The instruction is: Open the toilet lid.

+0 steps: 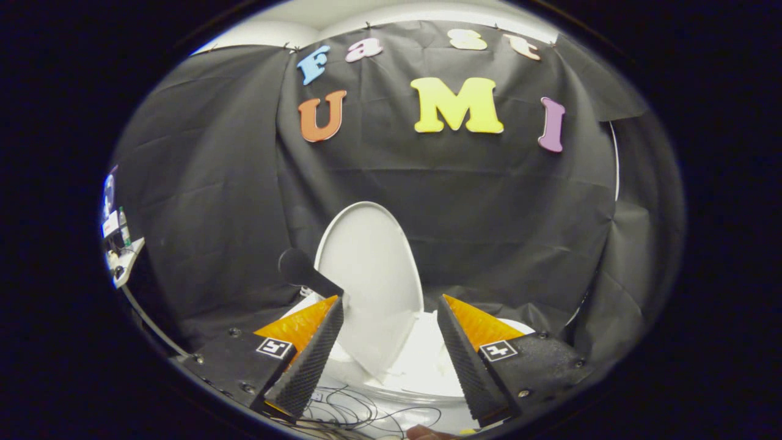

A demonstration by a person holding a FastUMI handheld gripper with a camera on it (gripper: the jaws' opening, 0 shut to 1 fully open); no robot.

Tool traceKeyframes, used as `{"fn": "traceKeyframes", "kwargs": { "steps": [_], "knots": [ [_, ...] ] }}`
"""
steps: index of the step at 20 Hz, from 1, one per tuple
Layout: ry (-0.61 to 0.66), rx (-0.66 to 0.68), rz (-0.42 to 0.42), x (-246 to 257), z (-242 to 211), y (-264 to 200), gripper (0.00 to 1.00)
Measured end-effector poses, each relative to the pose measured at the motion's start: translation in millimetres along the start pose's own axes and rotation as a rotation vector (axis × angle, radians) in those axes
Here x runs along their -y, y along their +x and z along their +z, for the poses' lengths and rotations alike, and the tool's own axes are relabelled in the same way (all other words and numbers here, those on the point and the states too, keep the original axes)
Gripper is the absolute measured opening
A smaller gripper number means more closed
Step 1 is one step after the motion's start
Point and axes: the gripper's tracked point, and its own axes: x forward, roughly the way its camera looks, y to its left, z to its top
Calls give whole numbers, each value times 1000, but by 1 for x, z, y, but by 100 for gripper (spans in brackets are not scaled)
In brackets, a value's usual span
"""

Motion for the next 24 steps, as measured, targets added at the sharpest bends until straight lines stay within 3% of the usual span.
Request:
{"fn": "traceKeyframes", "kwargs": {
  "steps": [16, 21, 24],
  "knots": [
    [70, 154, -54, 135, -46, -105, 99],
    [173, 203, -37, 170, -82, -143, 99],
    [193, 232, -79, 199, -103, -166, 99]
  ]
}}
